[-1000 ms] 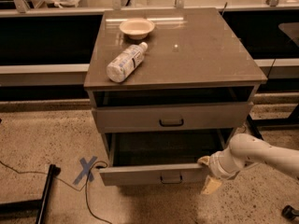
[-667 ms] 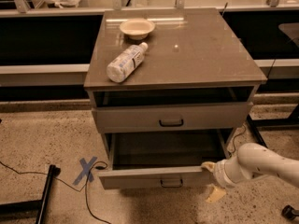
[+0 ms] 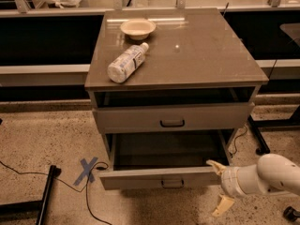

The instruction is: Open middle drawer

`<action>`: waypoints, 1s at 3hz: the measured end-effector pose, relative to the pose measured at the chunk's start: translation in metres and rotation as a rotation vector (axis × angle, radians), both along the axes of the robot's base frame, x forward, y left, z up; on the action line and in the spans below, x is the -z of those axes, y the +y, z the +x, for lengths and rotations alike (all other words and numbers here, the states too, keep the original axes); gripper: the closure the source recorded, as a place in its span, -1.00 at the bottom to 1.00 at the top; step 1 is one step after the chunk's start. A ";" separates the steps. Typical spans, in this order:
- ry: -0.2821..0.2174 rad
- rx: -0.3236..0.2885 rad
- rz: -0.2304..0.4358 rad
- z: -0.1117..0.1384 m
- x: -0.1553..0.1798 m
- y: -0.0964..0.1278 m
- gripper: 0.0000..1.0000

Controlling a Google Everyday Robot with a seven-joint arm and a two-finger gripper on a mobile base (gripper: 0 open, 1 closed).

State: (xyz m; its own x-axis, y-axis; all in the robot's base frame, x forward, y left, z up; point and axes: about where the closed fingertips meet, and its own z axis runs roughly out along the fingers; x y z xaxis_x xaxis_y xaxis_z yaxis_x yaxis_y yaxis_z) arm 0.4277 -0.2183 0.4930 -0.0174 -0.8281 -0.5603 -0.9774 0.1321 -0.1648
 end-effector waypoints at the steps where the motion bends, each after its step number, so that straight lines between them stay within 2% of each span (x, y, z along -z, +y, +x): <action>1: -0.065 0.001 0.050 0.006 -0.033 0.003 -1.00; 2: -0.077 -0.005 0.048 0.024 -0.050 0.002 -1.00; 3: -0.044 -0.015 0.038 0.051 -0.048 0.001 -1.00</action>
Offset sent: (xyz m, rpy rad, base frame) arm 0.0583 0.0076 0.0703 0.0315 -0.0777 0.0285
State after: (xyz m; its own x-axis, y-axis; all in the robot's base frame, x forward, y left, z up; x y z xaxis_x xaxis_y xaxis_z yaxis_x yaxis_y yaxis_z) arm 0.4785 -0.2170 0.5408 0.0198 -0.8064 -0.5911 -0.9713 0.1246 -0.2025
